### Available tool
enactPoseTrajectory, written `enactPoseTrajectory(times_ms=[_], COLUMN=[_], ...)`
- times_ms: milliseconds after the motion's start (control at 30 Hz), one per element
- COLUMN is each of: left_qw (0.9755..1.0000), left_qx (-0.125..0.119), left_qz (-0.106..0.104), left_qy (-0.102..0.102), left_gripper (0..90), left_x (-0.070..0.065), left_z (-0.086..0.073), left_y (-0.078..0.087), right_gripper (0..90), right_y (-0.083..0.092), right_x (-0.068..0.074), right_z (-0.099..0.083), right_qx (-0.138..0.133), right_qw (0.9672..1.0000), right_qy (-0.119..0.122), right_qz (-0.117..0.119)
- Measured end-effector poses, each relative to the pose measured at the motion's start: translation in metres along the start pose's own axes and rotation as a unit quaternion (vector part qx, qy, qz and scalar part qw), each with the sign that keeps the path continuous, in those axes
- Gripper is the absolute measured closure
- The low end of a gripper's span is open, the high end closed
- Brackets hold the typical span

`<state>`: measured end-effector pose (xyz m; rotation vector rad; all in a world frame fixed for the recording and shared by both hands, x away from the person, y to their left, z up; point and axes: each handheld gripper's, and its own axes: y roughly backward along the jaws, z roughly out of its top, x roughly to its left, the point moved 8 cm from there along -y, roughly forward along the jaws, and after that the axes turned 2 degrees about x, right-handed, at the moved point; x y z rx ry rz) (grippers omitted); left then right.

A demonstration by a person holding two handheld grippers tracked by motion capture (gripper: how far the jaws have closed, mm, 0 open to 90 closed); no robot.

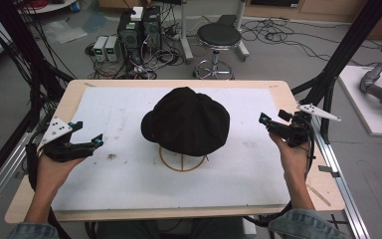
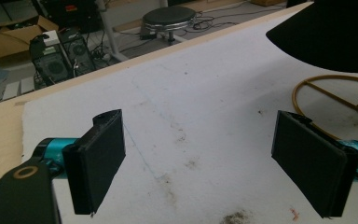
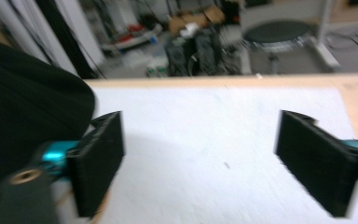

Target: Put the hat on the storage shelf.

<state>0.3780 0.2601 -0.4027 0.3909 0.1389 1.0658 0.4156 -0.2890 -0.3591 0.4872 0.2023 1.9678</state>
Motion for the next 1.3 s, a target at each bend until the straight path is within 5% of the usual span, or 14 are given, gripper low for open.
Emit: enactPoseTrajectory(times_ms=[100, 500, 967, 1300], left_qw=[1.0, 1.0, 0.9999, 1.0], left_qx=[0.0, 0.003, 0.002, 0.003], left_qz=[0.0, 0.006, 0.01, 0.009], left_qy=[0.0, 0.002, 0.004, 0.003], left_gripper=[17.5, 17.5, 17.5, 17.5], left_x=[0.0, 0.002, 0.004, 0.003], left_z=[0.0, -0.004, -0.006, -0.006], left_y=[0.0, -0.001, -0.002, -0.003], right_gripper=[12.2, 11.8, 11.8, 11.8], right_y=[0.004, 0.014, 0.007, 0.006], right_x=[-0.005, -0.005, -0.016, -0.016], right_z=[-0.004, -0.032, -0.069, -0.071], right_qx=[-0.001, -0.03, -0.01, -0.01], right_qw=[0.9998, 0.9979, 0.9974, 0.9973], right_qy=[0.004, 0.046, 0.045, 0.049], right_qz=[-0.02, -0.035, -0.055, -0.054])
